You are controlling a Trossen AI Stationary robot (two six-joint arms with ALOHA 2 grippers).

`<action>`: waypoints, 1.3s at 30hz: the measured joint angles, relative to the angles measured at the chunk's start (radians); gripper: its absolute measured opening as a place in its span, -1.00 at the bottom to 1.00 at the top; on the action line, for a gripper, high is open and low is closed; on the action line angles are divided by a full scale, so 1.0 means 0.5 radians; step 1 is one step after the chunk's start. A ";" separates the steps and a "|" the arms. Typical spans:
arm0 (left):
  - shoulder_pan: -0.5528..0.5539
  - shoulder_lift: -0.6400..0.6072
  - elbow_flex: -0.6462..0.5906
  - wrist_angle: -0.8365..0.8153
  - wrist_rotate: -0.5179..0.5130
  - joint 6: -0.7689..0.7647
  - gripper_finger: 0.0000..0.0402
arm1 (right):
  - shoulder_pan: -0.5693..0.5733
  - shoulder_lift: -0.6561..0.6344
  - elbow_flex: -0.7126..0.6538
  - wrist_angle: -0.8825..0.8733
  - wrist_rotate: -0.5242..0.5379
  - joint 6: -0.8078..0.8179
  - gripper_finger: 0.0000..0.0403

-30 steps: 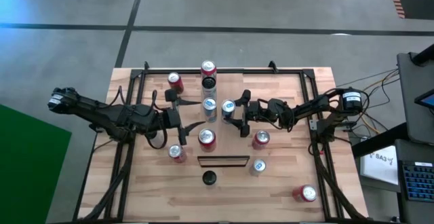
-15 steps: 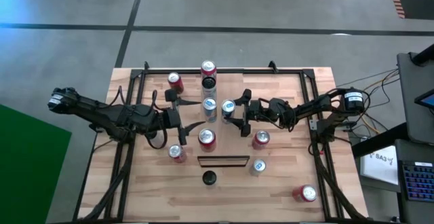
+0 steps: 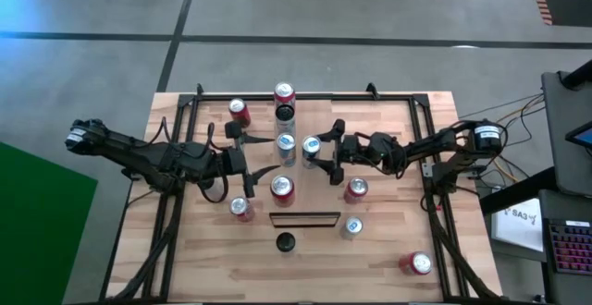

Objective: Place canned beverage on shelf
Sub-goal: Put the left blue soda can on the shelf aligned with the other blue soda can

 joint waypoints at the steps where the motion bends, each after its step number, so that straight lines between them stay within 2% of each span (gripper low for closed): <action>1: 0.000 0.000 0.000 -0.001 0.000 0.000 0.38 | 0.000 -0.003 0.000 0.001 0.000 0.000 0.52; 30: 0.000 0.000 0.001 0.002 0.001 0.000 0.38 | 0.000 -0.198 0.000 -0.044 0.001 -0.012 0.52; 39: 0.000 0.000 0.001 0.010 0.001 -0.021 0.38 | 0.000 -0.379 0.002 -0.100 -0.002 -0.004 0.51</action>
